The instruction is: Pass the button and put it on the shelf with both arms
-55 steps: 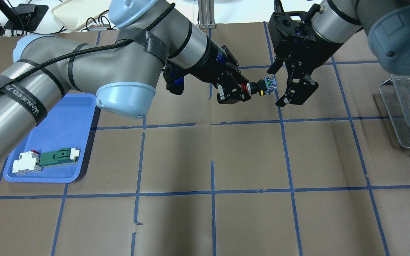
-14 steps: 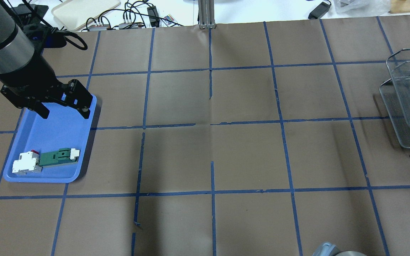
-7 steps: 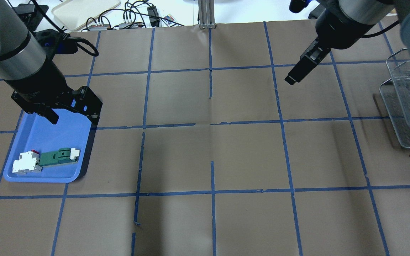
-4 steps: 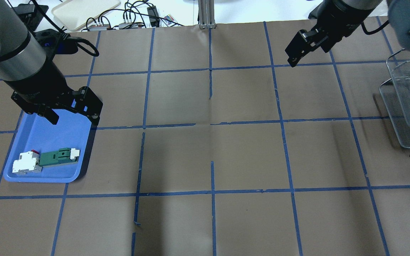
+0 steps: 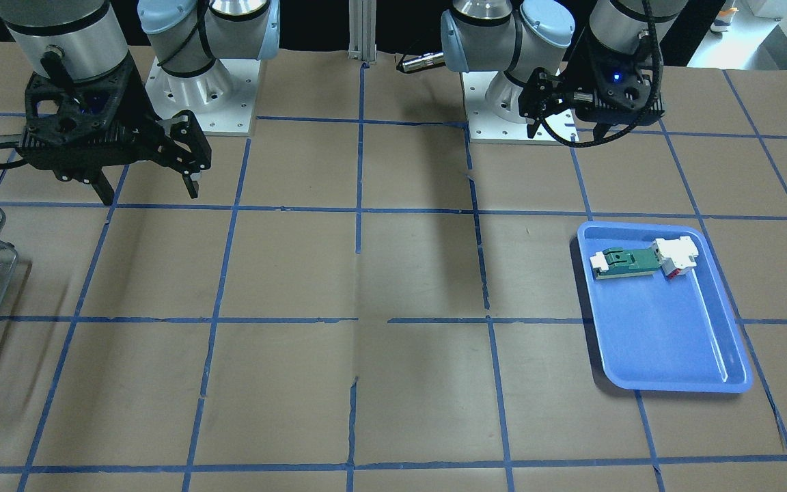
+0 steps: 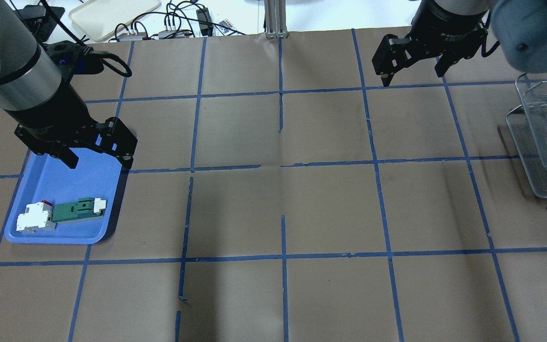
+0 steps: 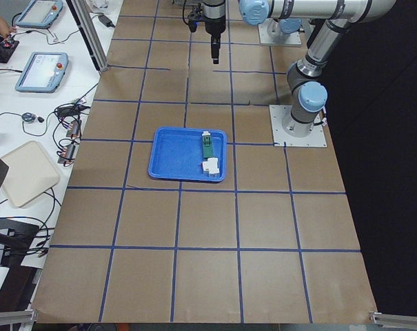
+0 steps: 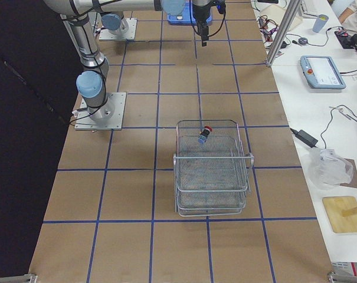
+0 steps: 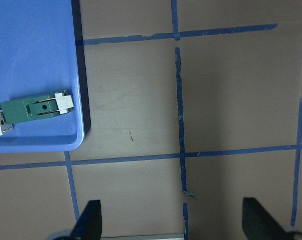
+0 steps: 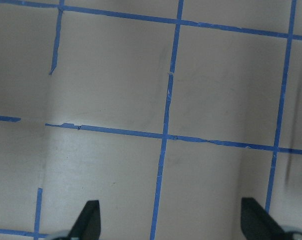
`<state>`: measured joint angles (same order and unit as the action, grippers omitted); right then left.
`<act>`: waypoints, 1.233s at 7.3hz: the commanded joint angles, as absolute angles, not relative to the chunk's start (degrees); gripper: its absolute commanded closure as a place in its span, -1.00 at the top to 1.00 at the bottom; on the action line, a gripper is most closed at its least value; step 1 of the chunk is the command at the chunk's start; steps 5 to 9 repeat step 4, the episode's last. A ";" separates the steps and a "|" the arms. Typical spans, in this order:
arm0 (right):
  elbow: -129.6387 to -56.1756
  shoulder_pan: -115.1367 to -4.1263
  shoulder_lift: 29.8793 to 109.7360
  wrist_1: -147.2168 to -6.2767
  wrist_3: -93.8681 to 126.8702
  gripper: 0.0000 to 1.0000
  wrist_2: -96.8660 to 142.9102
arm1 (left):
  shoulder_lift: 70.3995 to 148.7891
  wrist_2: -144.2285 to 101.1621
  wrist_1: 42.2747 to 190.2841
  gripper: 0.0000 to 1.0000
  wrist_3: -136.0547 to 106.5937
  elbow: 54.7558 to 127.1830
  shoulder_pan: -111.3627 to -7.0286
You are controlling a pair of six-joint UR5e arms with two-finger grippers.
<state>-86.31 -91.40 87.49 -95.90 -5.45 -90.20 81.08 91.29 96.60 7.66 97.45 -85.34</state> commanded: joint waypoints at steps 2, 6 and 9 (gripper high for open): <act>-86.22 -90.53 87.45 -95.71 -3.52 1.00 -90.35 | 80.86 91.32 96.59 1.00 7.56 97.47 -85.34; -86.22 -87.73 87.63 -93.19 -3.52 1.00 -89.39 | 80.95 91.23 96.50 1.00 7.56 97.47 -85.34; -86.22 -87.73 87.63 -93.19 -3.52 1.00 -89.39 | 80.95 91.23 96.50 1.00 7.56 97.47 -85.34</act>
